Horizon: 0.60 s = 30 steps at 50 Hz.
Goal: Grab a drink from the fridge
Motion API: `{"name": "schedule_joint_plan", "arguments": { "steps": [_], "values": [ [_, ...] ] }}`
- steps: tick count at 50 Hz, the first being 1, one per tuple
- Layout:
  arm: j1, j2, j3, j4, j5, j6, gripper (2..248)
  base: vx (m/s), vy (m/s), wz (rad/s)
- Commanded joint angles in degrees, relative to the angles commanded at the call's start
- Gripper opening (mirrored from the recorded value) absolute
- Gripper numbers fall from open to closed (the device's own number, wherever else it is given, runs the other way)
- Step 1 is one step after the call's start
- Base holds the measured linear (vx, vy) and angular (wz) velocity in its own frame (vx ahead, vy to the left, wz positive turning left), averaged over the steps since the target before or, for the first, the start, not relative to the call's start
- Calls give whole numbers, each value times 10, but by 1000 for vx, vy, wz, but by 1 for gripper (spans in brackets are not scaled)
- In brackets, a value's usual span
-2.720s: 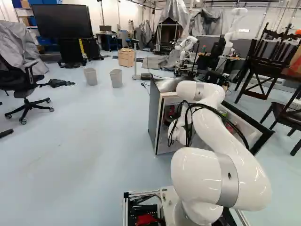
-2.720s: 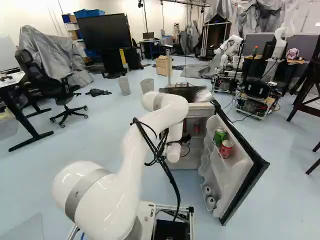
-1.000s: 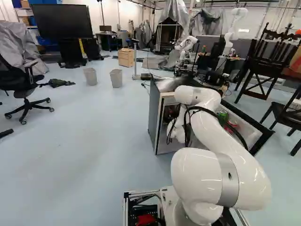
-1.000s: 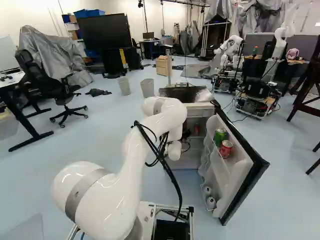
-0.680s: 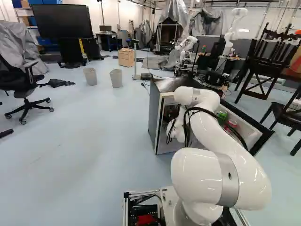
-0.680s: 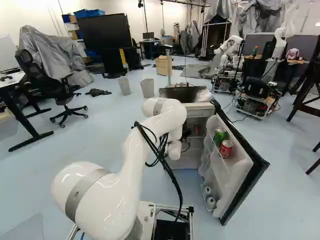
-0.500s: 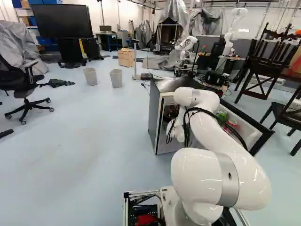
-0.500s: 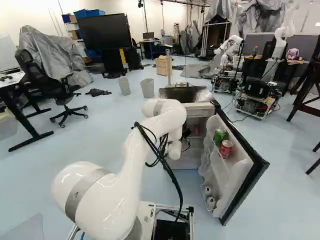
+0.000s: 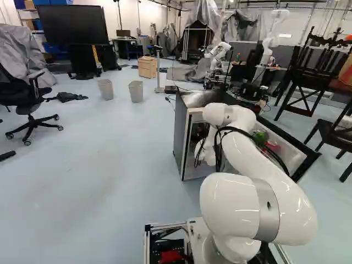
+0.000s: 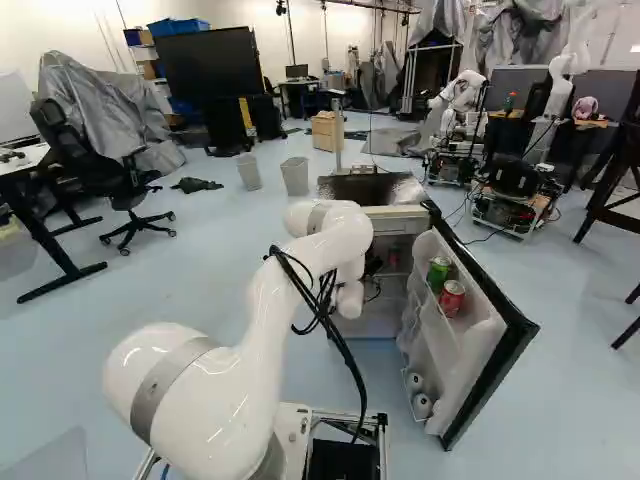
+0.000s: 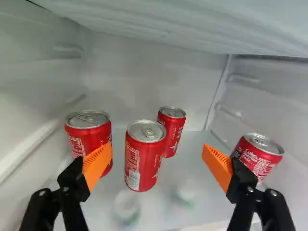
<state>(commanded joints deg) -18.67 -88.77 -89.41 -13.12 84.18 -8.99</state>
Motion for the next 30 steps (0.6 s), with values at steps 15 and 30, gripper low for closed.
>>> {"name": "schedule_joint_plan", "arguments": {
  "steps": [15,30],
  "values": [
    [-1,-5,-10,0,0,0,247,0,0,0],
    [-1,-13,-24,0,0,0,247,0,0,0]
  ]
}}
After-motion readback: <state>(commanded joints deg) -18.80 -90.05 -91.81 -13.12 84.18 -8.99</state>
